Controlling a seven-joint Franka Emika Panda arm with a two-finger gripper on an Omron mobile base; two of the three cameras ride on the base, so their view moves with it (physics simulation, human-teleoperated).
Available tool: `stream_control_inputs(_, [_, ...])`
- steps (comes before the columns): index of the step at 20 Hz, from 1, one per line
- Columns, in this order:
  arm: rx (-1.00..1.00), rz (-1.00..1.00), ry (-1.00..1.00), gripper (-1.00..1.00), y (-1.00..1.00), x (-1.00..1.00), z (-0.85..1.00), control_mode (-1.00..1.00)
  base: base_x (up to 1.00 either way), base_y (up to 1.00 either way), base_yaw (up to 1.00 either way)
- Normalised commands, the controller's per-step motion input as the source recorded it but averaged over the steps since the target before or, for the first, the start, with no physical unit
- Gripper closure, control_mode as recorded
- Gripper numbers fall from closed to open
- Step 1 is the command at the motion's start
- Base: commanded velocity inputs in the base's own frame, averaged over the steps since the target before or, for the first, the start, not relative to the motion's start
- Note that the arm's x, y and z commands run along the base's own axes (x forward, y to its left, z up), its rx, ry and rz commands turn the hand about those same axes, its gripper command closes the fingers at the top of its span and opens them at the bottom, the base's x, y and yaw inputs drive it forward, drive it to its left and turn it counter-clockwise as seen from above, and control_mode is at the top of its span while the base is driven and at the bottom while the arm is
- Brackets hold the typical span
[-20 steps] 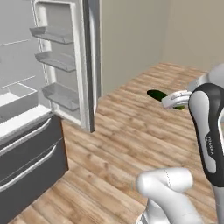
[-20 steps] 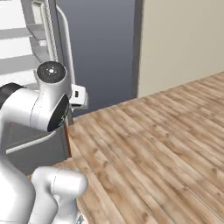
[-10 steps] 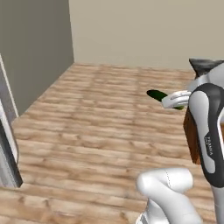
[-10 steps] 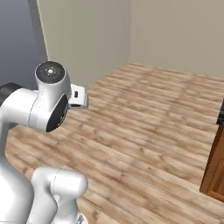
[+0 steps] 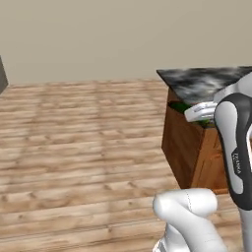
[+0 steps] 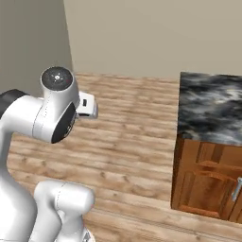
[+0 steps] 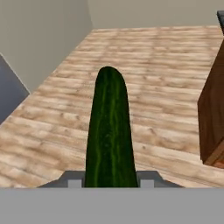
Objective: Take the cheese, steak, and cucumber from the fridge and place them on the plate on the dining counter to create an appetizer plate.
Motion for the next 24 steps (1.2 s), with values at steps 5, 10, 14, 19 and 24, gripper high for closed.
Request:
stream_control_inputs(5, [0.0,0.0,0.0,1.0,0.0,0.0,0.0,1.0,1.0,0.06,-0.25])
stream_control_inputs(10, [0.0,0.0,0.0,1.0,0.0,0.0,0.0,1.0,1.0,0.42,-0.25])
stream_control_inputs(14, [0.0,0.0,0.0,1.0,0.0,0.0,0.0,1.0,1.0,0.54,-0.38])
stream_control_inputs(19, [0.0,0.0,0.0,1.0,0.0,0.0,0.0,1.0,1.0,0.68,-0.58])
stream_control_inputs(24, [0.0,0.0,0.0,1.0,0.0,0.0,0.0,1.0,1.0,0.64,-0.72])
